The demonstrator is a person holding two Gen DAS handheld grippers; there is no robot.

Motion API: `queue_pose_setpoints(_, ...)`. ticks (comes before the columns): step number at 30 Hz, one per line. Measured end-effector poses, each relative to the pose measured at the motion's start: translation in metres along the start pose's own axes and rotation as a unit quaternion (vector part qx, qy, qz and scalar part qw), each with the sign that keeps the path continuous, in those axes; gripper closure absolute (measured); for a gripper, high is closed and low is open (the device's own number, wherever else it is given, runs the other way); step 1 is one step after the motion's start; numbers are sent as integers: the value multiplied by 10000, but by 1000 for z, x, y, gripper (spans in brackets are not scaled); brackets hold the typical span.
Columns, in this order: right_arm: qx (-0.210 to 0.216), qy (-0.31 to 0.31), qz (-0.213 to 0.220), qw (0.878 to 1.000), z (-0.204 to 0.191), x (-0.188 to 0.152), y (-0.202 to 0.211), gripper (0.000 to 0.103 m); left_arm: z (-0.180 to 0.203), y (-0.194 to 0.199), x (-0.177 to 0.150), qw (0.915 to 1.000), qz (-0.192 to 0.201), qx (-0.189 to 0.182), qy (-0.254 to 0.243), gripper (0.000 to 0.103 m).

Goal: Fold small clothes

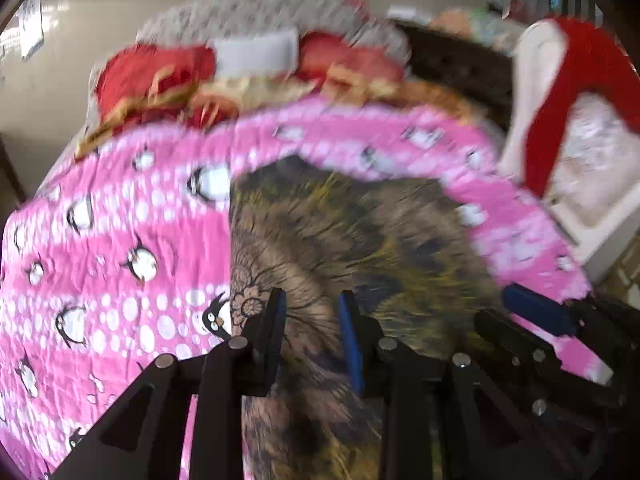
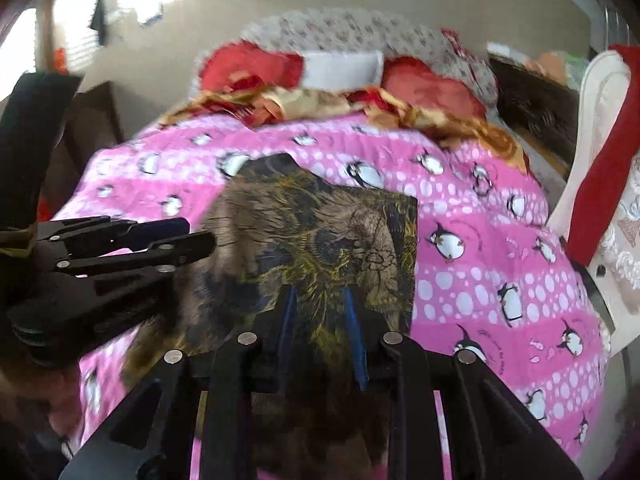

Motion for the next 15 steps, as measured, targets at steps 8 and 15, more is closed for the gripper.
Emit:
queue_pose_setpoints(8, 206, -489, -556, 9970, 40, -34, -44, 86, -6, -26, -19, 9998, -127, -52, 175, 76)
queue_pose_setpoints(15, 47, -919, -154, 9956, 44, 21, -10, 85, -13, -21, 55, 9988, 196, -121, 437, 68)
Point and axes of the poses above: each gripper's, at about its wrist camera, not at the fingertips, and y roughly against the way its jaws point, z to its right, x to its top, the point moved 6 cm from there along -y, roughly the way its jaws point, and after that the axes turned 8 degrees about x, right-handed, at the moved point
